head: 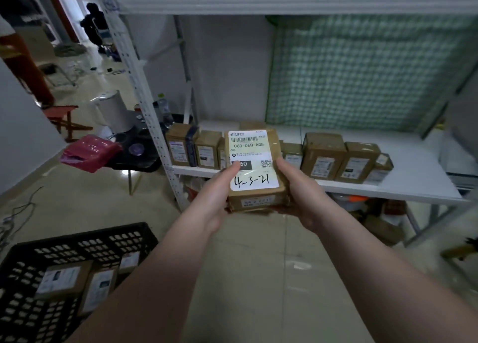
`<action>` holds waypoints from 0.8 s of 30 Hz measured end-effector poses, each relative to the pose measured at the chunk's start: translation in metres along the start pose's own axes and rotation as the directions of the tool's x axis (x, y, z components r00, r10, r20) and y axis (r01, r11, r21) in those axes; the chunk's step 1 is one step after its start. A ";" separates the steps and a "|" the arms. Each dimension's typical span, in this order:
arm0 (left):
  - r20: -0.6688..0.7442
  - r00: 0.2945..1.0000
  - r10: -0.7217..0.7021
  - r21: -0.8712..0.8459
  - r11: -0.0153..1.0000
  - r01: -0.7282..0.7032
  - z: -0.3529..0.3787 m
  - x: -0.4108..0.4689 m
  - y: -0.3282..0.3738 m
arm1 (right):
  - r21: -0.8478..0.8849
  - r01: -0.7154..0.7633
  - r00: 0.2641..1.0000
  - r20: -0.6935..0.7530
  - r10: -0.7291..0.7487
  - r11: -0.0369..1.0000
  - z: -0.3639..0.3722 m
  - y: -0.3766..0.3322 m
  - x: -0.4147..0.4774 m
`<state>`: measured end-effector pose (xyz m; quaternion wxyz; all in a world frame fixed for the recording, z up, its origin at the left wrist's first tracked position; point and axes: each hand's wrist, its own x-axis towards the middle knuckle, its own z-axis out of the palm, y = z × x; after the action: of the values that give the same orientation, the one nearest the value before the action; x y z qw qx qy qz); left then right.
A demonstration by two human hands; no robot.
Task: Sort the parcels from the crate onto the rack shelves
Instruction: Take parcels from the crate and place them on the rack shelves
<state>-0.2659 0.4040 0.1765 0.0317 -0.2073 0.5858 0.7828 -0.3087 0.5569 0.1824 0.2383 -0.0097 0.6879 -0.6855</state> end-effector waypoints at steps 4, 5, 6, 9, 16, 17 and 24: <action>0.024 0.998 -0.050 0.024 0.998 0.050 0.033 0.015 -0.011 | 0.040 -0.042 0.998 -0.049 0.044 0.998 -0.036 0.010 0.003; 0.026 0.997 -0.068 0.035 0.997 0.068 0.040 0.020 -0.014 | 0.047 -0.056 0.996 -0.064 0.059 0.997 -0.045 0.013 0.005; 0.029 0.996 -0.087 0.050 0.995 0.086 0.047 0.027 -0.018 | 0.050 -0.067 0.994 -0.079 0.071 0.996 -0.053 0.015 0.007; 0.033 0.991 -0.131 0.075 0.989 0.129 0.065 0.053 -0.027 | 0.067 -0.097 0.987 -0.124 0.105 0.993 -0.077 0.021 0.020; 0.067 0.973 -0.220 0.114 0.971 0.212 0.117 0.139 -0.049 | 0.127 -0.206 0.950 -0.211 0.229 0.970 -0.143 0.031 0.079; 0.065 0.968 -0.243 0.118 0.965 0.235 0.126 0.152 -0.052 | 0.143 -0.230 0.939 -0.227 0.258 0.963 -0.154 0.033 0.089; 0.168 0.923 -0.347 0.270 0.917 0.295 0.195 0.237 -0.065 | 0.196 -0.281 0.898 -0.292 0.330 0.939 -0.237 0.036 0.140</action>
<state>-0.5188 0.5602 0.0768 0.2475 -0.2109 0.6267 0.7082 -0.5025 0.7333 0.0910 0.2281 0.2280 0.6571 -0.6813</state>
